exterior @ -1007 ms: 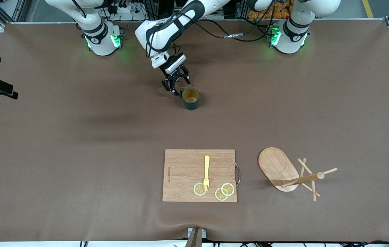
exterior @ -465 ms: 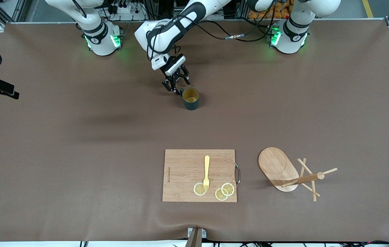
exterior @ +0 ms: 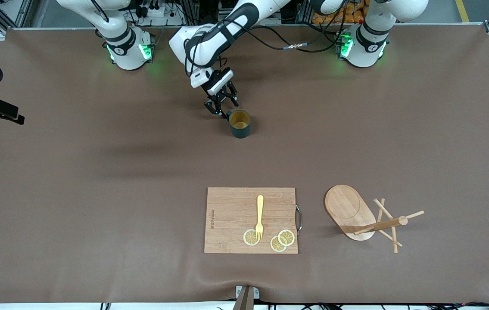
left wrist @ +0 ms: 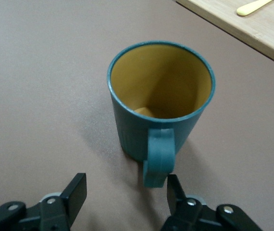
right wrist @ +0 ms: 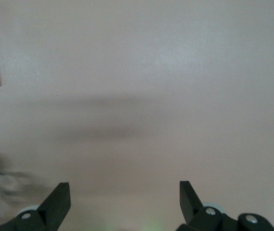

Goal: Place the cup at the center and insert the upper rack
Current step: 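Lower the left gripper over the mug and grasp its handle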

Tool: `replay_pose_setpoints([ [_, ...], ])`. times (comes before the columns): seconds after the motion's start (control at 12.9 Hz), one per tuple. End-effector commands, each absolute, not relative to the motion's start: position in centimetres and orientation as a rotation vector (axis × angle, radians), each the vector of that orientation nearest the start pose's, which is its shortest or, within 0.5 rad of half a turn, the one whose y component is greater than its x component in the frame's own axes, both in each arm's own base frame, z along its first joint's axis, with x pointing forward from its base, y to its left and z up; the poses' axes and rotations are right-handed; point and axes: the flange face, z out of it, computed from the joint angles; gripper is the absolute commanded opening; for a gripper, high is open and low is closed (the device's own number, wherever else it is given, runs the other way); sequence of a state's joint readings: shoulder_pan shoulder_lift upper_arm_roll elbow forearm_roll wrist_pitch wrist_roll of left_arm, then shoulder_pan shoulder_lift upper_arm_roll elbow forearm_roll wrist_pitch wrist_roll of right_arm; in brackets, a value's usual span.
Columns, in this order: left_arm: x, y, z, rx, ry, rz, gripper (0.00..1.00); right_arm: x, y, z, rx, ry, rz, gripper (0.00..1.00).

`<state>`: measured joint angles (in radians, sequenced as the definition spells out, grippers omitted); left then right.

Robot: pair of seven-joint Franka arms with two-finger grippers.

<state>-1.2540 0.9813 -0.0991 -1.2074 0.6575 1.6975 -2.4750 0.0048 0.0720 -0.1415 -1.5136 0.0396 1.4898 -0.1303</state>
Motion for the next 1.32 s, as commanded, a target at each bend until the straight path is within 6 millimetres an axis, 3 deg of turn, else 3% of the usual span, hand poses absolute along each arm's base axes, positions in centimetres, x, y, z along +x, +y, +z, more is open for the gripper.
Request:
replay_pose_setpoints([
  [0.0,23.1,-67.5,16.2,-2.471,-1.176,-0.902,0.76,56.1,-6.6,60.8,-3.107,0.017,0.147,1.00],
  [0.85,25.5,-66.9,16.1,-2.466,-1.216,-0.916,0.74,56.1,-6.3,60.8,-3.110,0.010,0.148,1.00],
  [1.24,25.5,-66.8,15.4,-2.459,-1.214,-0.912,0.62,56.2,-6.3,60.7,-3.110,0.008,0.150,1.00],
])
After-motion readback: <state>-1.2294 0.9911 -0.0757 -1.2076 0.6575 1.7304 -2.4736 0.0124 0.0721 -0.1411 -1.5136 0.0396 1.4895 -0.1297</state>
